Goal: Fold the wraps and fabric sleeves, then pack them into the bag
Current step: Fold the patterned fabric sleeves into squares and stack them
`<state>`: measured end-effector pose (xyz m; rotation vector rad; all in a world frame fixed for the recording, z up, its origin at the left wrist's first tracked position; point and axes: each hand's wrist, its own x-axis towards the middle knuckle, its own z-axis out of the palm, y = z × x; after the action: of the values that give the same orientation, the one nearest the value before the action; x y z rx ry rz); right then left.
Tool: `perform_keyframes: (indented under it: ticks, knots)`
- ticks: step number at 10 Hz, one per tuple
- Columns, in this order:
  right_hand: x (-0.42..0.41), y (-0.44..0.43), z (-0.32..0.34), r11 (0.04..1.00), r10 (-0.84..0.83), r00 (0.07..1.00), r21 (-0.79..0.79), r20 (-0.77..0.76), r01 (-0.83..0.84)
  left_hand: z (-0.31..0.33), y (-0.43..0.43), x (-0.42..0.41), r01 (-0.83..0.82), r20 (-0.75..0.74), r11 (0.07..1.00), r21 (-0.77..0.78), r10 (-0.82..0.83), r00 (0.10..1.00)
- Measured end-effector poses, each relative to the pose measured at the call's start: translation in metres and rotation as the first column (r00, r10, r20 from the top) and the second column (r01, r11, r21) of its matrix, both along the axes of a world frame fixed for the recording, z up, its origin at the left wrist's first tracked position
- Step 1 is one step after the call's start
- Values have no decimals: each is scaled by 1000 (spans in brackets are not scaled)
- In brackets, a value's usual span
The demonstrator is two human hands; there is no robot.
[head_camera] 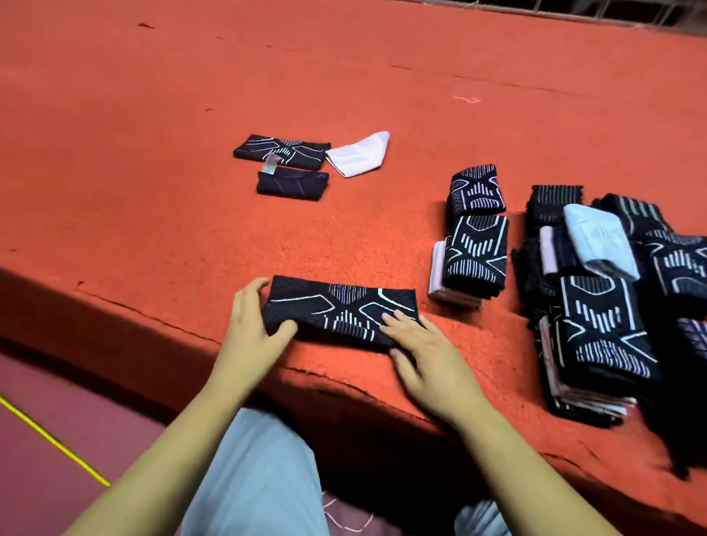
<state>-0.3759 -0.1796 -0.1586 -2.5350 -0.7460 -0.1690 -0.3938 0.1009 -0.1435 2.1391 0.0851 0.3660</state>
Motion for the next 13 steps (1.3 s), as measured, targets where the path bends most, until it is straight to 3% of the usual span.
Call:
perform_keyframes:
  ticks: [1, 2, 3, 4, 5, 6, 7, 8, 9, 10, 11, 13]
  knots:
    - [-2, 1, 3, 999, -8, 1000, -45, -10, 8, 12, -17, -1, -162, -154, 923, -349, 114, 981]
    - [-3, 0, 4, 999, -10, 1000, -53, -8, 10, 15, -33, -2, -278, -210, 846, -456, 201, 957]
    - [-3, 0, 4, 998, -8, 1000, -58, -5, 8, 18, -50, -1, -292, -206, 559, -776, 213, 955]
    - [-4, 0, 5, 998, -9, 1000, -58, 1, 9, 15, -64, 4, -243, -182, 324, -915, 205, 962]
    - [-5, 0, 6, 998, -6, 1000, -60, -5, 6, 10, -69, 1, -107, -81, 553, -826, 71, 994]
    - [-4, 0, 5, 998, -9, 1000, -63, -6, 9, 11, -65, 0, 53, -19, 919, -390, -66, 998]
    - [-4, 0, 5, 998, -13, 1000, -63, 1, 13, 9, -58, 4, 248, 17, 967, -52, -248, 969]
    - [-4, 0, 5, 998, -18, 1000, -62, 4, 18, -4, -51, 9, 433, -110, 812, 392, -426, 898]
    - [-5, 0, 6, 998, -24, 1000, -63, 3, 24, -9, -41, 15, 458, -151, 736, 499, -447, 882]
    - [-5, 0, 6, 997, -21, 1000, -68, -2, 21, -9, -37, 18, 483, -163, 747, 456, -463, 871]
    - [-6, 1, 7, 998, -26, 1000, -65, -5, 25, -2, -35, 23, 484, -166, 825, 292, -454, 875]
    - [-5, 3, 9, 998, -52, 999, -42, -16, 51, -2, -35, 37, 421, -139, 820, 389, -400, 906]
